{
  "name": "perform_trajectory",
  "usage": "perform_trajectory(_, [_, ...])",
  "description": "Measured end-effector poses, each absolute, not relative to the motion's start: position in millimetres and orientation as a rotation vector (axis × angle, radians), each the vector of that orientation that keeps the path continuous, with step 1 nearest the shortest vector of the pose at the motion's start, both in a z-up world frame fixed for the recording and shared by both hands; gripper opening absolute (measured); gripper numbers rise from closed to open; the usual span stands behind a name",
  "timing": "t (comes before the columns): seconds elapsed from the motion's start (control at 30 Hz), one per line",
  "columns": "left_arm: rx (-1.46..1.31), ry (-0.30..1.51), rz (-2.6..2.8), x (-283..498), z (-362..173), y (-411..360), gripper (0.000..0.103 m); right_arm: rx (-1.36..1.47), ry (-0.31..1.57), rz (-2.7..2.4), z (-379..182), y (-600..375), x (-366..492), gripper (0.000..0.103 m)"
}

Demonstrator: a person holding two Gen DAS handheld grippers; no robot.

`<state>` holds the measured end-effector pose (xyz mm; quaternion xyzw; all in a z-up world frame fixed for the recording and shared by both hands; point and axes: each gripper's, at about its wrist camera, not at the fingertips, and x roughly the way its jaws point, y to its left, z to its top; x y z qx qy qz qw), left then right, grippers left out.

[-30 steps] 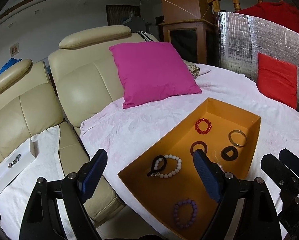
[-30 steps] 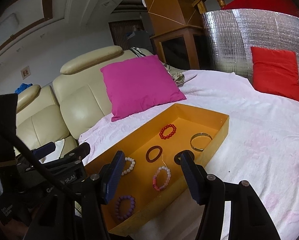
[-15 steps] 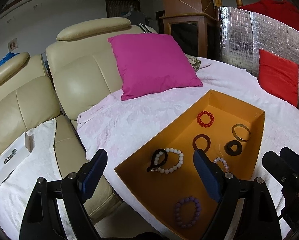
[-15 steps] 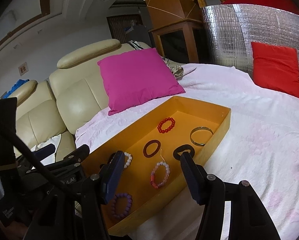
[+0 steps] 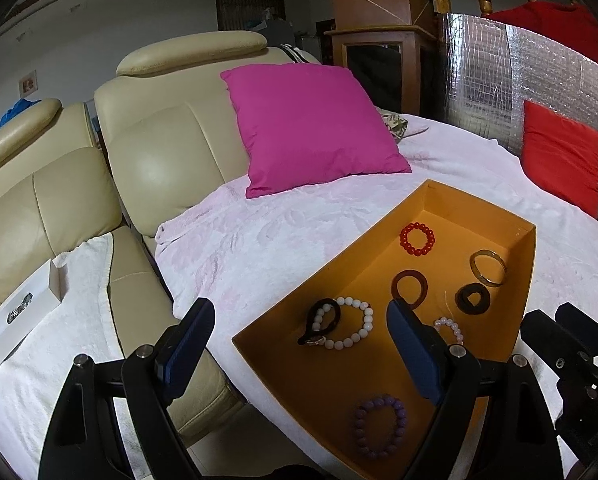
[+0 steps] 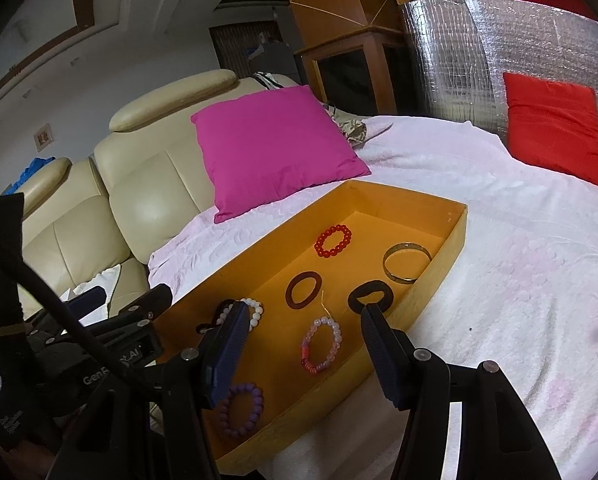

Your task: Organize jewelry

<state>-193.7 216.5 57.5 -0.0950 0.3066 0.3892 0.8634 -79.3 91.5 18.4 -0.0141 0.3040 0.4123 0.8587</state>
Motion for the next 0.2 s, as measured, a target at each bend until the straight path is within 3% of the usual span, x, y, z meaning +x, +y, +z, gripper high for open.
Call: perform_trajectory(0.2, [-0.168, 0.623, 0.726, -174, 72, 185, 0.088, 0.006, 0.642, 0.811, 21, 68, -68, 0.062])
